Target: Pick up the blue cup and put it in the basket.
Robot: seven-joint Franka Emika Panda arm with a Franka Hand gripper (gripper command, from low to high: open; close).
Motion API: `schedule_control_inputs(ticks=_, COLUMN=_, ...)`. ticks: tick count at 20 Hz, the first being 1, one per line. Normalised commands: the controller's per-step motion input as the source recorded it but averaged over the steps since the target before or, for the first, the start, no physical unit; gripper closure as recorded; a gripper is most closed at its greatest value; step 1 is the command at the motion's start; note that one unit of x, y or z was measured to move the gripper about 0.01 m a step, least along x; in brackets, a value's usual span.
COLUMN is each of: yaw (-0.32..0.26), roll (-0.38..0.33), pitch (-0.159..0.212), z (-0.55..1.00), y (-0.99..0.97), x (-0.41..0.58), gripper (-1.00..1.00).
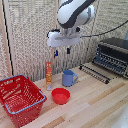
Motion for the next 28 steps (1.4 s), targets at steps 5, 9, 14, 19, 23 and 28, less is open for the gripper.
schedule_control_inputs(ticks=5, yaw=0.013, roll=0.094, pitch=-0.048, z=-0.03, y=-0.96, x=0.182, gripper=-1.0)
schedule_control_inputs(ticks=9, yaw=0.015, roll=0.096, pitch=-0.051, z=0.0, y=-0.97, x=0.213, gripper=-1.0)
schedule_control_inputs(ticks=14, yaw=0.068, roll=0.053, pitch=0.01, z=-0.18, y=-0.66, x=0.067, gripper=-1.0)
schedule_control_inputs(ticks=19, yaw=0.102, roll=0.0, pitch=0.117, z=-0.44, y=-0.33, x=0.0, gripper=-1.0)
schedule_control_inputs(ticks=23, yaw=0.096, roll=-0.003, pitch=0.119, z=-0.48, y=-0.12, x=0.04, gripper=-1.0)
schedule_control_inputs(ticks=28, yaw=0.09, roll=-0.022, pitch=0.063, z=-0.54, y=-0.06, x=0.141, gripper=-1.0)
